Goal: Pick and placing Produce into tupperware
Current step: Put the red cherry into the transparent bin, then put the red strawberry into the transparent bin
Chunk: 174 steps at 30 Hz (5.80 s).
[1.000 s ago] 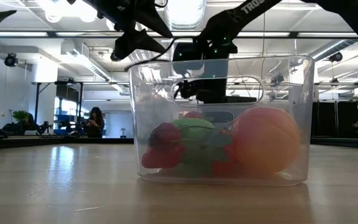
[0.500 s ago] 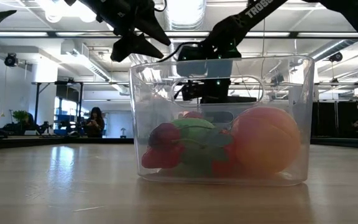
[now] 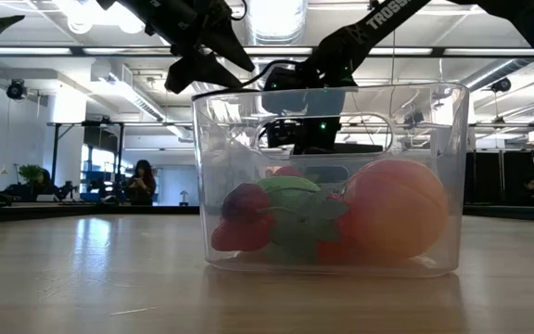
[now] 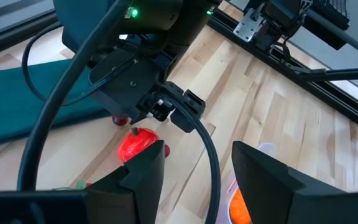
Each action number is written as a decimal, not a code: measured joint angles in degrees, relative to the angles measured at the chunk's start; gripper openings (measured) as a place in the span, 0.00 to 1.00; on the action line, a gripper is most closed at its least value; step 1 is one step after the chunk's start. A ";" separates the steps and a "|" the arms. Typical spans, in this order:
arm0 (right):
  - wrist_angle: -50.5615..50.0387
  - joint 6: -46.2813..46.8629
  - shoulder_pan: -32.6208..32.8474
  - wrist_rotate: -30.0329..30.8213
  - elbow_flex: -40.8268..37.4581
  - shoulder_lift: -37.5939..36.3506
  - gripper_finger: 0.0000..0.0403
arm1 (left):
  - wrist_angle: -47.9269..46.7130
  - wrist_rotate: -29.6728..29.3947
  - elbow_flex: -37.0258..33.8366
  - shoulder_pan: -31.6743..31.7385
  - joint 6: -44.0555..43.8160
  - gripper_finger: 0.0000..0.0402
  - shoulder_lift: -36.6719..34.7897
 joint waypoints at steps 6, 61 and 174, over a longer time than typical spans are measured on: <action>1.84 0.06 0.00 -1.44 -0.97 0.00 0.53 | 0.00 -0.13 0.00 0.03 -0.02 0.43 0.00; -6.73 25.87 4.95 -4.10 -3.96 -24.57 0.21 | 1.12 -1.14 0.33 0.04 0.13 0.43 -0.17; -19.55 79.36 26.86 39.66 -16.85 -50.63 0.61 | 1.67 10.06 5.46 8.42 -10.03 0.23 16.56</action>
